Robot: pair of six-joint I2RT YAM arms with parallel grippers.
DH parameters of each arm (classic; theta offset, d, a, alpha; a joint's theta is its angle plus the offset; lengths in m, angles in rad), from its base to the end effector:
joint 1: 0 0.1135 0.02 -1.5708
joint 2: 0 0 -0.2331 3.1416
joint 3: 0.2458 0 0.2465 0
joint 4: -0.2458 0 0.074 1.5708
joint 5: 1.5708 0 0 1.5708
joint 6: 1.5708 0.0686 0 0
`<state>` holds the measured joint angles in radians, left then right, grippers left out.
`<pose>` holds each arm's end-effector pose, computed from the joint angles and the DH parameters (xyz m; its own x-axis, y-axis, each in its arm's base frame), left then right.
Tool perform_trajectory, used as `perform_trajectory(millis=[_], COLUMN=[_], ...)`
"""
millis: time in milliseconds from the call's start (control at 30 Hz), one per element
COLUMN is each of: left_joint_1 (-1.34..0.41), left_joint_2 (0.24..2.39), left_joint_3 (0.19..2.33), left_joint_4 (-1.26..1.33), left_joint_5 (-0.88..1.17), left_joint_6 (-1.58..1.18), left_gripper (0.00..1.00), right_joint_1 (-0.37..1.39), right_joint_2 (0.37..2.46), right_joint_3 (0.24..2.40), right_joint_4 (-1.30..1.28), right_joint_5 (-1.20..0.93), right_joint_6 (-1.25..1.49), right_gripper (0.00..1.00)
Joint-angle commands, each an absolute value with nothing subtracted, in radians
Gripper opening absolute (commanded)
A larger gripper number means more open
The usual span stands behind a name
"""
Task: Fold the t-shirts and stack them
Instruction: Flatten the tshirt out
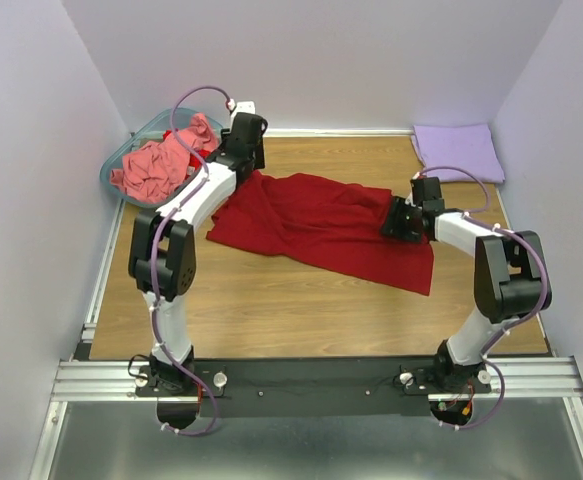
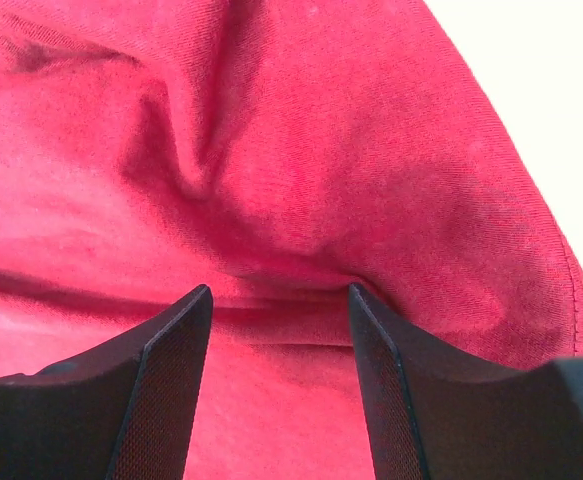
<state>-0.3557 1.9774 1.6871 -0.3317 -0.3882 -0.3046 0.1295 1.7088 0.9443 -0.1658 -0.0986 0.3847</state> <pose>0.4498 -0.1394 0.2365 -0.5312 -0.0988 -0.8414 -0.1314 0.9908 -0.0333 0.3473 0.0520 0.1081 -0.8071 0.2715 -0.5243 0.1252 0.9465 0.2974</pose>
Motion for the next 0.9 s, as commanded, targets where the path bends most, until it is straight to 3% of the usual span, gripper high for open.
perform_trajectory(millis=[0,133,233,333,467,533,867], left_joint_1=[-0.356,-0.336,-0.299,-0.261,-0.229,-0.218,-0.124], left_joint_2=[1.844,1.626,1.487,1.362,1.229,1.169,1.115], left_joint_3=[1.605,1.427,1.286,1.154,0.967,0.881,0.813], left_joint_4=[-0.244,-0.207,-0.216,-0.235,-0.213,-0.184,-0.147], left_joint_5=[-0.341,-0.354,-0.354,-0.390,-0.411,-0.400,-0.361], left_joint_6=[-0.299,-0.333,-0.348,-0.362,-0.365,-0.367,-0.420], left_gripper=[0.63,0.72,0.73,0.73,0.81,0.89,0.88], right_joint_1=[0.150,0.305,0.483,0.638,0.805,0.842,0.985], right_joint_2=[1.660,1.583,1.588,1.653,1.801,1.856,2.155], right_joint_3=[0.962,0.992,1.046,1.127,1.264,1.354,1.635], right_joint_4=[-0.198,-0.201,-0.201,-0.199,-0.202,-0.204,-0.224], right_joint_5=[-0.120,-0.121,-0.089,-0.078,-0.057,-0.063,-0.005], right_joint_6=[0.336,0.230,0.163,0.101,0.017,-0.027,-0.141], right_gripper=[0.64,0.66,0.68,0.71,0.72,0.72,0.62])
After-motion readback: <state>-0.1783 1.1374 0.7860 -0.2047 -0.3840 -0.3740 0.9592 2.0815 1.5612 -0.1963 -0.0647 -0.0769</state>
